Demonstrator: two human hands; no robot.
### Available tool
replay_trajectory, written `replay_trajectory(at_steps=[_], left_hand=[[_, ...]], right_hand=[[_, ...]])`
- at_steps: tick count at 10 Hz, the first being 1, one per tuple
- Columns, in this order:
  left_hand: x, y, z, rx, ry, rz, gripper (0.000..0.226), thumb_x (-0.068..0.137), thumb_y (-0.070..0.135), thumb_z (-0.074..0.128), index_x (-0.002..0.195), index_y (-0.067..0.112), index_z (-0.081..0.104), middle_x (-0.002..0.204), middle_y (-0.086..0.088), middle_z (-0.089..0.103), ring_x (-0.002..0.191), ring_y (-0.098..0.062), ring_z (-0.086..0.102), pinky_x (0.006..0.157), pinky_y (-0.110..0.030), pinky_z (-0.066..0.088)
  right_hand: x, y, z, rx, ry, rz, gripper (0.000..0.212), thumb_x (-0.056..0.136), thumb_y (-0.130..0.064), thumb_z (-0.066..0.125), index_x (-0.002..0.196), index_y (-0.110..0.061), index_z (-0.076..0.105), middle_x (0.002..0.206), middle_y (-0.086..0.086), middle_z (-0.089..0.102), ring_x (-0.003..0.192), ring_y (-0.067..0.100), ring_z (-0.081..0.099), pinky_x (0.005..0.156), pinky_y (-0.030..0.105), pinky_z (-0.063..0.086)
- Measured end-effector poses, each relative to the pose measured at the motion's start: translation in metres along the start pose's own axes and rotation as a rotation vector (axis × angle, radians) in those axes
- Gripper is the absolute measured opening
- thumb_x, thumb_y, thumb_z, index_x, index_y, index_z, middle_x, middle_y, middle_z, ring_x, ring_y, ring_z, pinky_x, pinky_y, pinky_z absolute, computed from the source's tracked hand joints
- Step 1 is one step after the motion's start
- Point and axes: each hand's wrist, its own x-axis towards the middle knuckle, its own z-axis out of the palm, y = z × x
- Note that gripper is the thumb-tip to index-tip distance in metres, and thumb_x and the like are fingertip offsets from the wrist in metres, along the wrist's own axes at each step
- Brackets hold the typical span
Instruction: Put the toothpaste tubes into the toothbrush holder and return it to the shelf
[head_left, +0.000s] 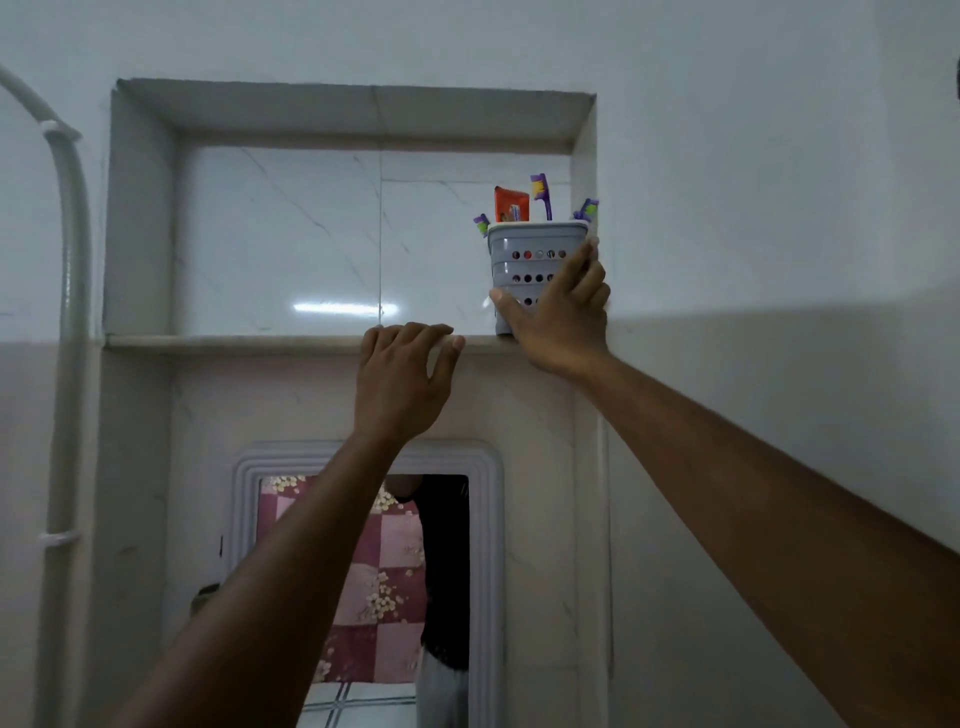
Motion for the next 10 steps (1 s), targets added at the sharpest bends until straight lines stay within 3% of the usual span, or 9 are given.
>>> replay_trajectory(at_steps=[2, 6, 8, 9, 10], left_hand=[[0.0, 0.002, -0.003, 0.019, -0.022, -0.003, 0.048, 0.111, 0.056, 0.039, 0.132, 0.028, 0.072, 0.129, 0.004, 0.074, 0.125, -0.023, 0.062, 0.117, -0.045, 0.034], [-0.001, 0.001, -0.008, 0.028, -0.095, -0.017, 0.055, 0.11, 0.058, 0.036, 0.146, 0.027, 0.063, 0.144, 0.003, 0.067, 0.142, -0.022, 0.052, 0.129, -0.046, 0.021], [-0.001, 0.006, -0.021, -0.075, -0.142, -0.064, 0.055, 0.108, 0.057, 0.042, 0.143, 0.022, 0.066, 0.145, -0.001, 0.067, 0.143, -0.025, 0.051, 0.127, -0.046, 0.027], [-0.011, 0.011, -0.037, -0.215, -0.122, -0.135, 0.055, 0.108, 0.058, 0.044, 0.144, 0.022, 0.064, 0.148, 0.001, 0.063, 0.143, -0.021, 0.05, 0.116, -0.04, 0.04], [-0.028, 0.015, -0.051, -0.26, -0.109, -0.111, 0.056, 0.108, 0.059, 0.044, 0.146, 0.023, 0.061, 0.151, 0.0, 0.061, 0.143, -0.022, 0.052, 0.12, -0.049, 0.039]], right_hand=[[-0.016, 0.007, 0.001, -0.099, -0.068, -0.015, 0.122, 0.104, -0.071, 0.056, 0.174, -0.002, -0.016, 0.173, 0.024, 0.013, 0.155, 0.04, 0.029, 0.124, 0.05, 0.037], [-0.031, 0.015, 0.003, -0.02, 0.026, -0.054, 0.116, 0.1, -0.061, 0.071, 0.176, -0.004, 0.004, 0.168, 0.021, 0.026, 0.153, 0.038, 0.036, 0.12, 0.05, 0.048], [-0.041, 0.024, -0.007, 0.072, 0.065, -0.086, 0.09, 0.101, -0.055, 0.073, 0.168, -0.009, 0.033, 0.158, 0.018, 0.04, 0.144, 0.037, 0.048, 0.109, 0.039, 0.048], [-0.056, 0.025, -0.015, 0.123, 0.114, -0.088, 0.079, 0.102, -0.057, 0.071, 0.16, -0.008, 0.049, 0.156, 0.015, 0.047, 0.142, 0.035, 0.052, 0.111, 0.042, 0.051], [-0.076, 0.024, -0.019, 0.193, 0.181, -0.116, 0.072, 0.104, -0.056, 0.069, 0.156, -0.008, 0.057, 0.155, 0.012, 0.054, 0.142, 0.031, 0.054, 0.112, 0.041, 0.05]])
